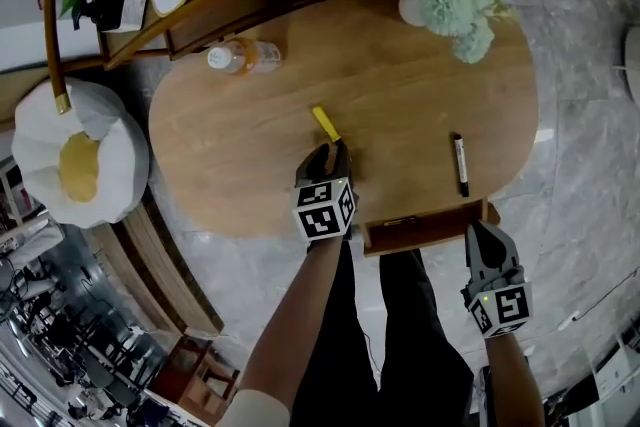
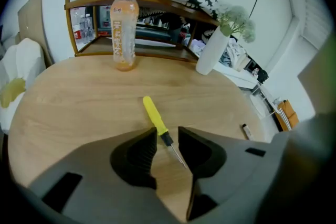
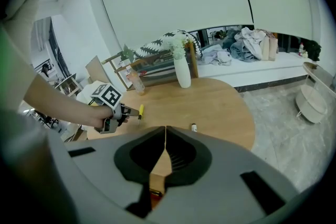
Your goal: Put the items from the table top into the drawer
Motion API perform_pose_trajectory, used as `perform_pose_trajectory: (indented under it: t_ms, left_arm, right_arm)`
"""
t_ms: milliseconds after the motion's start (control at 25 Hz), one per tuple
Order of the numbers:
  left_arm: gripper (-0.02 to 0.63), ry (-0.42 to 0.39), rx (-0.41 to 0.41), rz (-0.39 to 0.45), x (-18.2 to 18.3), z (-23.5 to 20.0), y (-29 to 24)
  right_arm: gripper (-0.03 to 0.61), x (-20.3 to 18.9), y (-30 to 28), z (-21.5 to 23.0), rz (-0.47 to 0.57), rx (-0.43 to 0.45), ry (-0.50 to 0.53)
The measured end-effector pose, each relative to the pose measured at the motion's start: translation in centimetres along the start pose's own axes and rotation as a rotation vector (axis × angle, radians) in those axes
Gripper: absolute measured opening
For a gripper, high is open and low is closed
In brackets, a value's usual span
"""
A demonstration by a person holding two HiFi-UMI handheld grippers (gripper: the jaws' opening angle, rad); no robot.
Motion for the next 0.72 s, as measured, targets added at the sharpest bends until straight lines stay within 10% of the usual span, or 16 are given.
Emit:
perform_pose_trajectory:
  t_ms: [720]
  left_arm:
    - [0.094,-0.086,0.087,-0.048,-1.0,-0.1,-2.9]
  right_arm:
    - [0.021,-1.8,-0.4,2.3,-0.010,-0.036,-0.064]
Point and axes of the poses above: the fingertips, and each gripper's own axes: y backward along the fingers, z to its right, x out of its top, the point moved 7 cm from there along y, backward along the fingers, and after that the axes turned 5 degrees about -y, right-handed, at the moved point
